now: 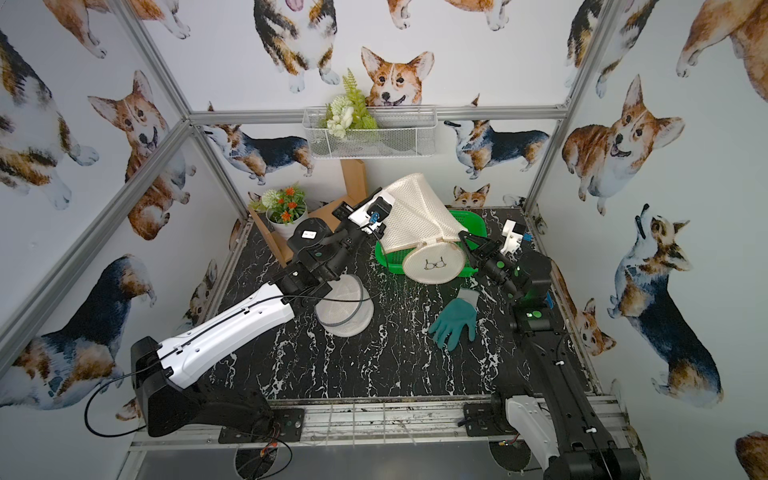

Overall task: Turn the laundry bag inside out
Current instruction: Turn over the laundry bag.

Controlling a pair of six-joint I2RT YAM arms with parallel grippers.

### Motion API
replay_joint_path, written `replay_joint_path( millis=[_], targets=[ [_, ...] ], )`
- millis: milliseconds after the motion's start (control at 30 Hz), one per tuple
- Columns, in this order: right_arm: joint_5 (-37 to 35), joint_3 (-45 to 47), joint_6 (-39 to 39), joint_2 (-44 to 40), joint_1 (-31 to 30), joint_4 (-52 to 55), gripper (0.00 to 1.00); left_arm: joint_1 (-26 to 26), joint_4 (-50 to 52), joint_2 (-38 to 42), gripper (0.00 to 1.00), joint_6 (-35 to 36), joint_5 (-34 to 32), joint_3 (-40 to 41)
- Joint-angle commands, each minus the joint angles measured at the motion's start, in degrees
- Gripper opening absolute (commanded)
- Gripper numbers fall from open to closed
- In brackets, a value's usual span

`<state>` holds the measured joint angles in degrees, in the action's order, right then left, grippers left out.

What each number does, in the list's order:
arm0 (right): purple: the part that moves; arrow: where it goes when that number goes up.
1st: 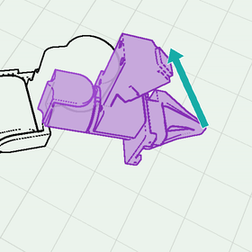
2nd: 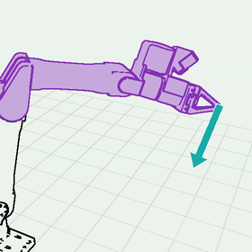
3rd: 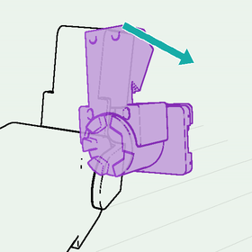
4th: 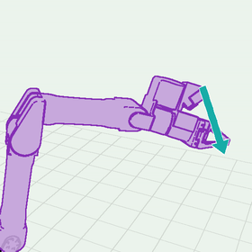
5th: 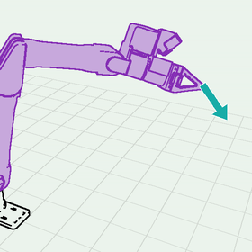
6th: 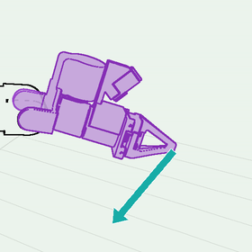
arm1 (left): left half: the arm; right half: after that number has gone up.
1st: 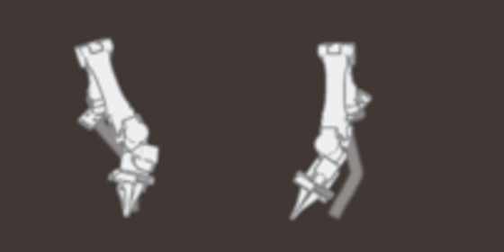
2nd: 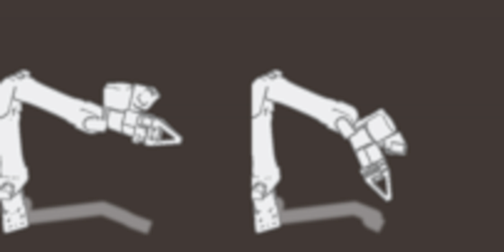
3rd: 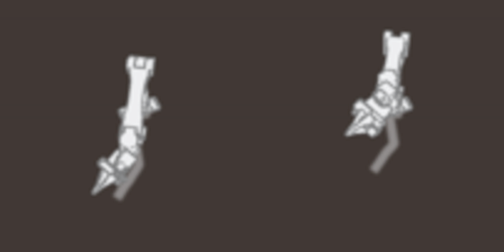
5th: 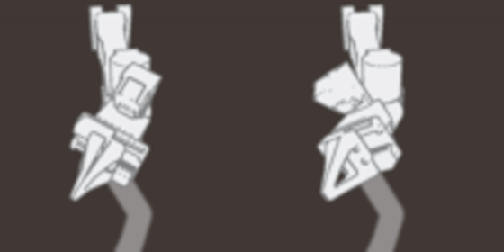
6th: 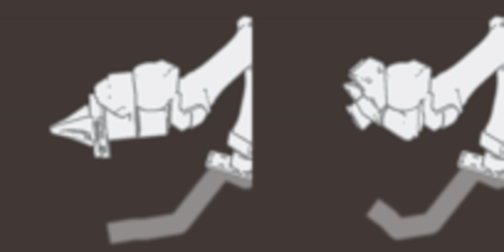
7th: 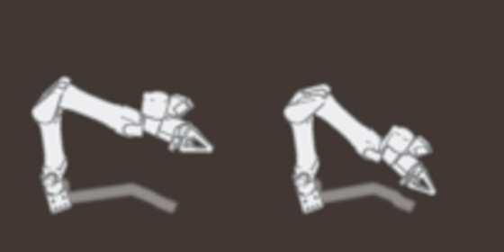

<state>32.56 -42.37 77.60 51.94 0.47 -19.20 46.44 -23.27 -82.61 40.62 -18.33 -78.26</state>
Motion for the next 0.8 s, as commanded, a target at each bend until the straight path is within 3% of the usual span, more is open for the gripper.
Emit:
replay_joint_path(
  millis=[0, 100, 133, 200, 267, 433, 567, 667, 767],
  targets=[
    [3.4, -4.0, -2.1, 3.5, -0.1, -2.4, 0.00, -0.2, -3.8, -0.5, 0.00, -2.4, -5.4, -2.0],
    [7.4, -9.8, -6.8, 7.2, -0.1, -1.7, 0.04, -0.2, -1.8, -1.5, 0.00, -3.8, -3.8, -3.7],
    [7.9, -11.4, -8.9, 7.9, -0.1, -0.8, 0.15, -0.2, -1.7, -1.5, 0.00, -4.1, -2.8, -3.8],
    [7.4, -15.1, -15.4, 8.9, 0.0, 3.3, 0.56, -0.2, -1.1, -1.4, 0.00, -4.6, -0.1, -4.0],
    [6.5, -17.2, -22.5, 8.8, 0.2, 7.4, 0.66, -0.3, -0.7, -0.6, 0.00, -5.0, 3.8, -3.5],
    [5.9, -17.9, -42.5, 6.2, 0.7, 19.0, 0.69, -1.4, 4.2, 0.3, 0.00, -9.5, 10.9, -4.3],
    [13.0, -13.3, -55.1, 4.2, 0.8, 24.2, 0.69, -4.1, 12.1, -0.1, 0.00, -14.6, 17.9, -6.5],
    [16.5, -10.1, -57.0, 3.2, 0.7, 23.1, 0.70, -6.8, 13.8, 0.7, 0.00, -18.5, 26.7, -5.9],
    [20.2, -7.9, -50.0, 3.4, 0.7, 16.7, 0.74, -8.3, 14.6, 1.2, 0.00, -20.3, 34.2, -5.4]
  ],
)
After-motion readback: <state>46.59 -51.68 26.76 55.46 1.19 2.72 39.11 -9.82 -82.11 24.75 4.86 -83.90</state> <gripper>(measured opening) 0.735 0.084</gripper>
